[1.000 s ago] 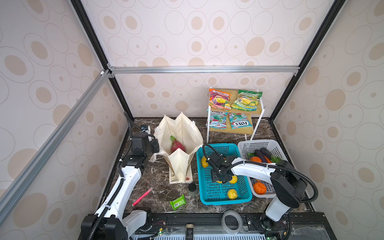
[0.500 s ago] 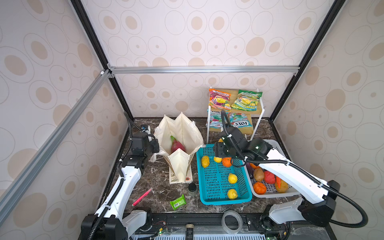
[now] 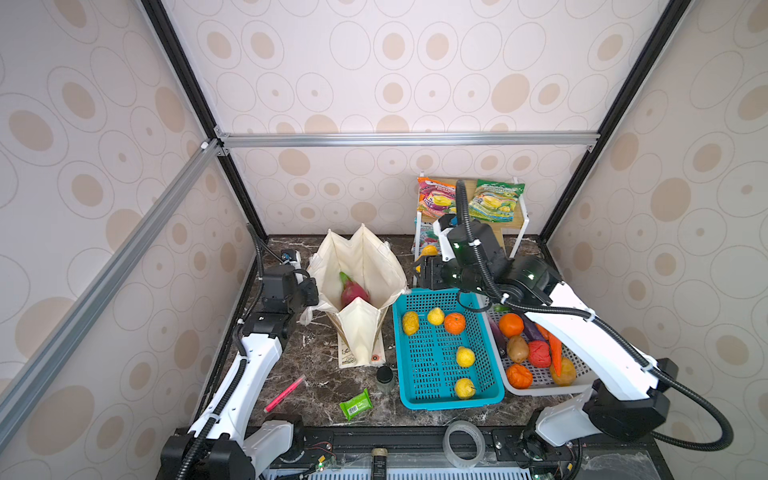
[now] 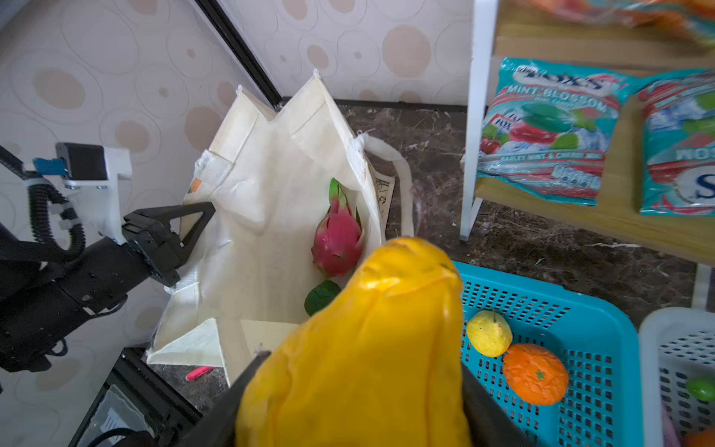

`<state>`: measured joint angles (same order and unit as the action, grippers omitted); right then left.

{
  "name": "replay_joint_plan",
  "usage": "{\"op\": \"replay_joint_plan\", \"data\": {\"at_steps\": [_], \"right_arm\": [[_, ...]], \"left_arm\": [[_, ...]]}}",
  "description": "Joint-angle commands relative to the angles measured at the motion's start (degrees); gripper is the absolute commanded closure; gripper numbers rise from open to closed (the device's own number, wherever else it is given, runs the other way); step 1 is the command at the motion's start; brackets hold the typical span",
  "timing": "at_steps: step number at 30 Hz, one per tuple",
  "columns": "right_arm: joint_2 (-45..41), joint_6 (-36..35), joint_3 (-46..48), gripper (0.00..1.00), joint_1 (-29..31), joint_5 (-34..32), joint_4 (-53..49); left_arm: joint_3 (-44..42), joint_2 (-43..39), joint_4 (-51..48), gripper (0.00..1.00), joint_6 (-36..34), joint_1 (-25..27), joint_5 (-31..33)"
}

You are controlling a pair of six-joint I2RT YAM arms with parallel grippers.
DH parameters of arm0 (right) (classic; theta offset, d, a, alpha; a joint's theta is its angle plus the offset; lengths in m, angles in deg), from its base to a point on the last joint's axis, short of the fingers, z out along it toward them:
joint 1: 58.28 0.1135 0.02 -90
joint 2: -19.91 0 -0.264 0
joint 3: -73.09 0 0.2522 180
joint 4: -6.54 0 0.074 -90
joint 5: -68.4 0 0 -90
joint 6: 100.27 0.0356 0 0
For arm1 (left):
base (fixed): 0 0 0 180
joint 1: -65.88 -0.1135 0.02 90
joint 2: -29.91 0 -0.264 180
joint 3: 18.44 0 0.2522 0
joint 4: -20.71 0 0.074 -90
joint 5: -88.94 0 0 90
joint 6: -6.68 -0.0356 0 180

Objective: Place the food into the grocery bag and tie it
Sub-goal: 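Carry the yellow pear into the tote bag and release it with the right gripper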

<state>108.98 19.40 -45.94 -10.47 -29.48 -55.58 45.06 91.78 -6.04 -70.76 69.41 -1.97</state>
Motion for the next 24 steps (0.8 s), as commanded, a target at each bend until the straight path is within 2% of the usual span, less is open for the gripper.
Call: {"op": "replay_joint_plan", "data": {"at_steps": [1, 9, 14, 20, 24], "right_arm": [[4.07, -0.11, -4.68, 0.36, -0.09, 2.88, 1.04], [15.72, -2.25, -13.75, 0.36, 1.29, 4.16, -0.74], [25.02, -4.68, -22.12, 0.36, 3.26, 1.46, -4.36], [38.01, -4.75, -32.42, 0.36, 4.05, 1.44, -8.47], [44.91, -4.55, -36.17, 0.36, 4.22, 0.33, -11.42]], "left_arm": [[0.91, -0.61, 0.78, 1.0, -0.05, -0.21, -0.67], [0.55, -1.49, 1.12, 1.0, 0.11, -0.27, 0.13], [0.65, -1.05, 1.04, 1.0, 0.29, -0.18, -0.38], [0.71, -0.87, 1.07, 1.0, 0.28, -0.21, -0.47], [0.65, -0.76, 1.11, 1.0, 0.35, -0.21, -0.34]]}}
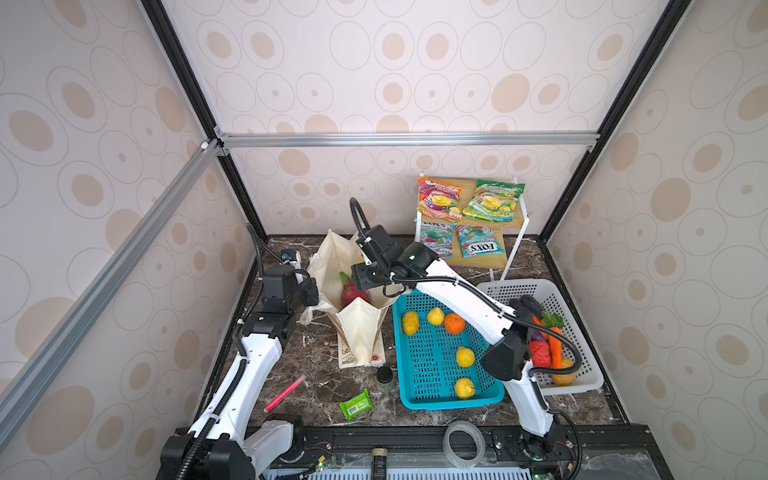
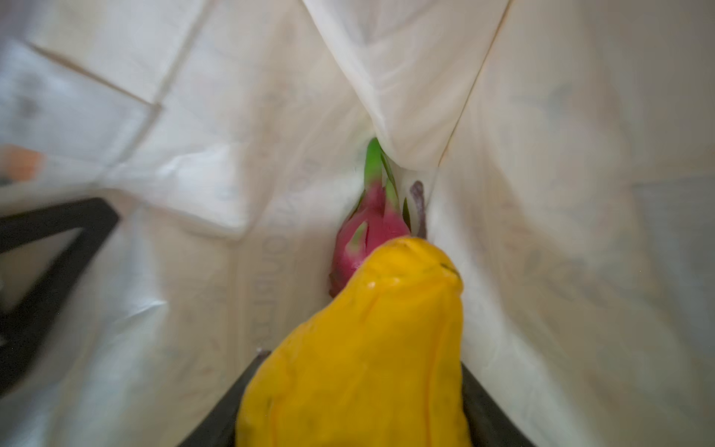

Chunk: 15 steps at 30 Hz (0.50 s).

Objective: Place the food into the grocery bag and tie it
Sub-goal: 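Carry the yellow pear into the tote bag and release it with the right gripper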

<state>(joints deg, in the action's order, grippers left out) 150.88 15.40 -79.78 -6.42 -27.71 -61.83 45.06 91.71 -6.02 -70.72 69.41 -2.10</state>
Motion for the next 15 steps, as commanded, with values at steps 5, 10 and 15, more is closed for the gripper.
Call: {"op": "replay_joint_plan", "data": {"at_steps": [5, 10, 15], "right_arm": [[5.9, 0.1, -0.14, 0.35, 0.35, -1.82, -4.78], [7.26, -1.04, 1.02, 0.34, 0.46, -0.77, -4.63], [7.61, -1.2, 1.03, 0.22, 1.24, -0.36, -5.34]], "left_arm": [[0.67, -0.45, 1.19, 1.0, 0.38, -0.23, -0.44], [0.7, -0.1, 1.1, 1.0, 0.34, -0.23, -0.46], [0.67, 0.03, 1.1, 1.0, 0.34, -0.19, -0.5]]}}
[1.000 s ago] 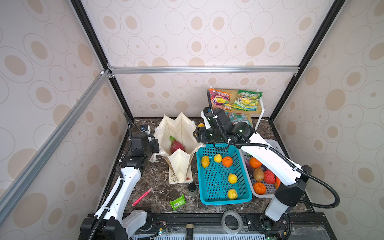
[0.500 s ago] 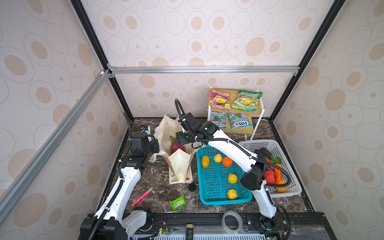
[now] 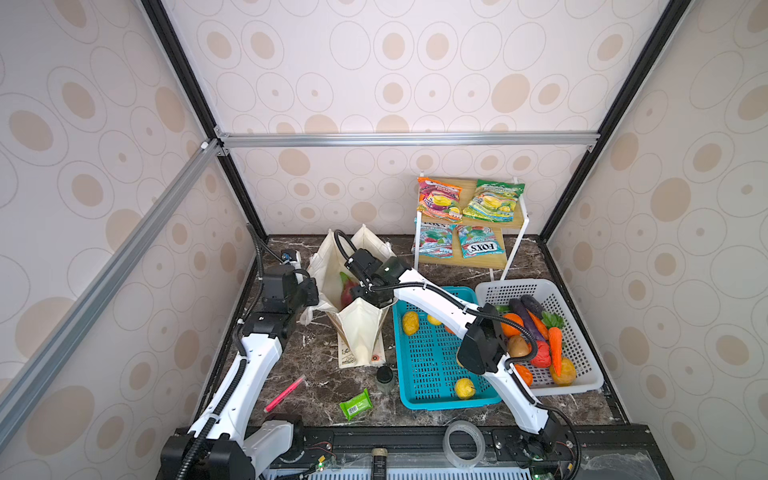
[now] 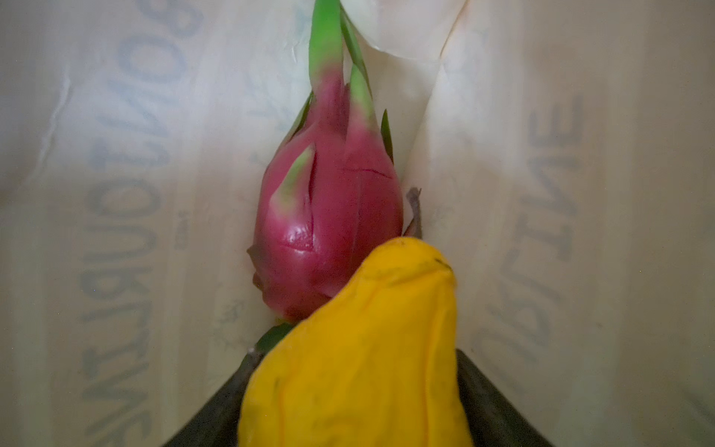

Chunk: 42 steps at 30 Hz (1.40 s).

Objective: Place the food into the grocery bag and tie it
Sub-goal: 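Carry the yellow pear into the tote bag and release it with the right gripper, then raise the right gripper out of the bag back over the teal basket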

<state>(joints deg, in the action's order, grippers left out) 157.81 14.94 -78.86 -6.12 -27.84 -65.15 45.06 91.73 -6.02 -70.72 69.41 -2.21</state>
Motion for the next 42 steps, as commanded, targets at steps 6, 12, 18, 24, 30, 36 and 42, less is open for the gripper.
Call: {"op": "replay_joint_plan", "data": {"at_steps": [6, 12, 18, 24, 30, 36, 42], "right_arm": [[-1.74, -2.02, -3.54, 0.0, 3.3, -5.54, -4.99], [-10.23, -1.61, -4.8, 0.0, 4.92, -10.49, -5.06], [-23.13, -4.3, 5.8, 0.0, 4.79, -10.28, 1.6], [-34.16, -6.75, 22.13, 0.0, 3.9, -17.69, 9.31], [-35.1, -2.44, 28.39, 0.11, -0.67, -13.47, 8.07], [-30.89, -0.95, 30.85, 0.54, -1.64, -6.84, 10.34], [-26.45, 0.23, 24.22, 1.0, -1.53, -0.7, 11.33]], "left_arm": [[0.68, -0.3, 1.18, 1.0, 0.45, -0.13, -0.35], [0.54, -0.39, 1.26, 1.0, 0.55, -0.2, -0.21], [0.57, -0.56, 1.27, 1.0, 0.54, -0.19, -0.3], [0.54, -0.65, 1.37, 1.0, 0.66, -0.21, -0.57], [0.61, -0.76, 1.37, 1.0, 0.6, -0.12, -0.52], [0.63, -0.76, 1.37, 1.0, 0.55, -0.26, -0.49], [0.82, -1.42, 3.88, 1.0, 1.66, -0.84, -2.01]]}}
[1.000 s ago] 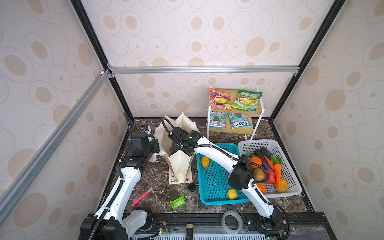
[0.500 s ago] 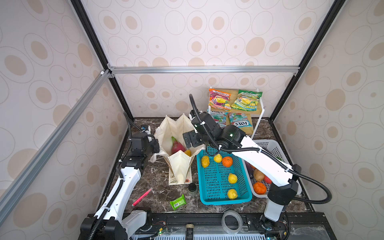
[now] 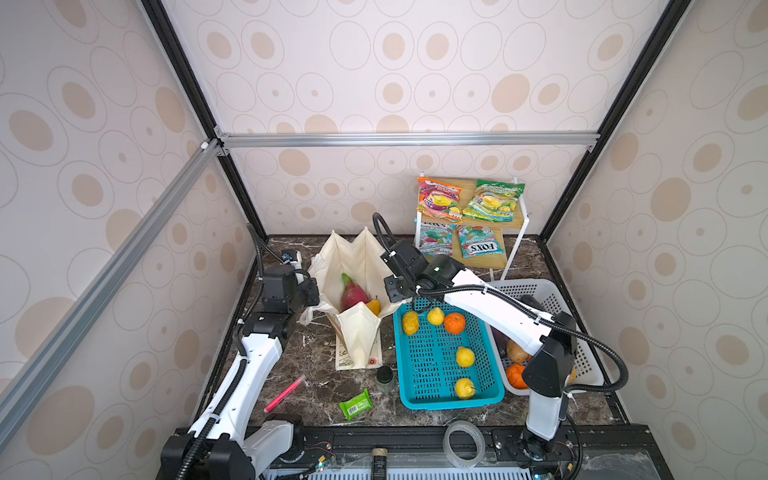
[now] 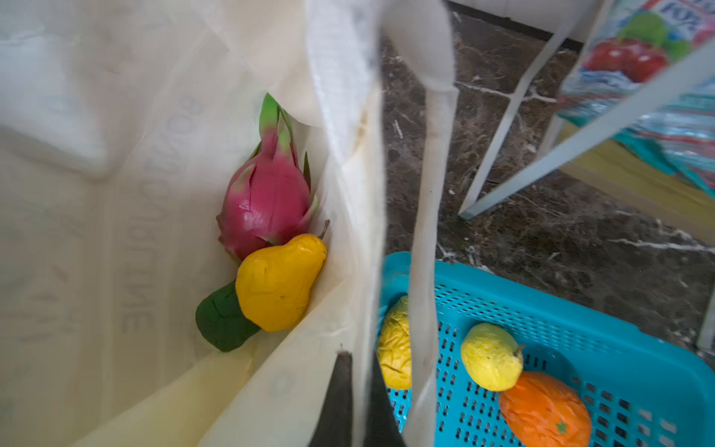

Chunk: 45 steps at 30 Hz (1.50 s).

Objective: Place the food into the grocery bag and tie it
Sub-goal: 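Raise the right gripper out of the bag back over the teal basket, then move the right gripper toward the shelf above the orange candy bag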

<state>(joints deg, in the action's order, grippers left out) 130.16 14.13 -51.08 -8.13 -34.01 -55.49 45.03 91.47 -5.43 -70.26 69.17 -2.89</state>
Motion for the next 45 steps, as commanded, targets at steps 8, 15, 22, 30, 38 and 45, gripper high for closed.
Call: {"op": "replay_joint_plan", "data": {"at_steps": [8, 15, 22, 30, 38, 45], "right_arm": [[1.75, -0.19, -8.91, 1.0, -0.35, 0.28, 1.01], [-4.01, 0.28, -1.59, 1.0, -5.14, 1.57, 2.27], [-2.12, 1.85, -0.13, 1.0, -5.94, 5.72, 3.32], [-0.03, -1.36, -7.96, 0.47, -5.68, 4.43, -1.81], [-3.36, -7.19, -20.61, 0.0, -5.55, -5.84, -10.15], [-7.86, -4.99, -22.58, 0.0, -14.74, 2.93, -8.6]], "left_arm": [[7.52, -1.66, 3.92, 1.0, 4.87, -3.27, -7.98], [10.59, -2.56, -0.83, 1.0, 4.99, -7.4, 1.44], [3.44, 0.4, 5.72, 1.0, 5.59, -7.37, -9.29], [0.22, 1.41, 6.85, 1.0, 5.31, -7.42, -9.8], [-1.02, 0.07, 5.5, 1.0, 4.17, -7.42, -7.85], [-0.93, -0.04, 5.4, 1.0, 4.34, -7.4, -8.93]]}}
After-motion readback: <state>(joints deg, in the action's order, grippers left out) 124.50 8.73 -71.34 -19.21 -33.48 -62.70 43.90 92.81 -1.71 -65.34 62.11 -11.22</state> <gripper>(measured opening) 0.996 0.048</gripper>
